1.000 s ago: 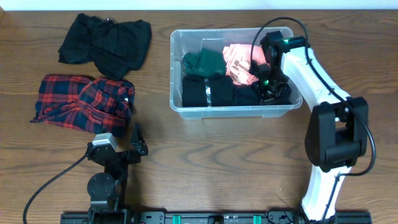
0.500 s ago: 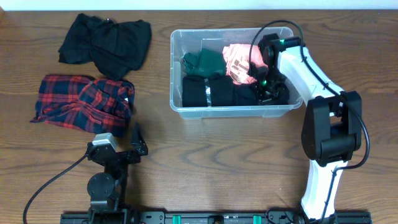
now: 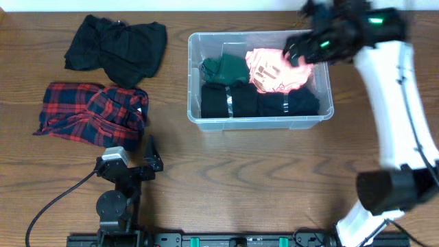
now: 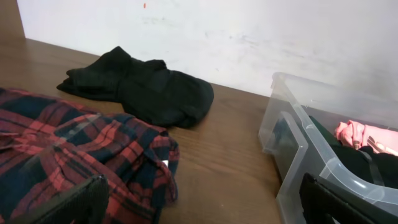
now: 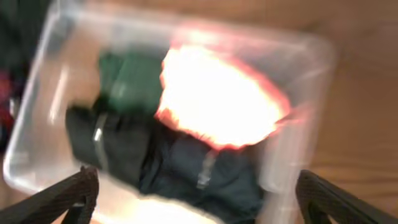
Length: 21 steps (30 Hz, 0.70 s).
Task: Pack container
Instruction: 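Open the right gripper and retract it to the right edge, then reach the left gripper to the black garment at top left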
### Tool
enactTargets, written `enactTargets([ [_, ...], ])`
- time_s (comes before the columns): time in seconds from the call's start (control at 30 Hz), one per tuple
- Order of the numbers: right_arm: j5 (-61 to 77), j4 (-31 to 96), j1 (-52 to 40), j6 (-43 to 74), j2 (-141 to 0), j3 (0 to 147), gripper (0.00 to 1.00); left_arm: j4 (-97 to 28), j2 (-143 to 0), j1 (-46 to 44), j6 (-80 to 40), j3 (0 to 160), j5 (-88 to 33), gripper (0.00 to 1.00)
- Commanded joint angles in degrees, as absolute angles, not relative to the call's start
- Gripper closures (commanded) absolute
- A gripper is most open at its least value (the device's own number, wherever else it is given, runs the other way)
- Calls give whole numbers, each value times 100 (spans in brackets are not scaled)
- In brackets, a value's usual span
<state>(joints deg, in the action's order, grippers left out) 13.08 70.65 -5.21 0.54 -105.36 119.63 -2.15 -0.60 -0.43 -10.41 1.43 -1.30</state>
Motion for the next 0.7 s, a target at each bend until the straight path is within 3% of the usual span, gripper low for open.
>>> enactTargets([
  [0.0,1288,6910,104,517,-10444,12007,1,-412,-34,-16,-945,23,-23,2],
  [0.27,1221,6960,1055,331,-10680,11998,1,-408,-34,-16,-947,23,-23,2],
  [0.5,895,7345,1144,82,-10689,11987,1,-386,-40,-16,-1079,102,-322,2],
  [0.67,899,7505,1144,78,-10689,11983,1,-1046,-451,-16,-1057,1100,-145,2],
])
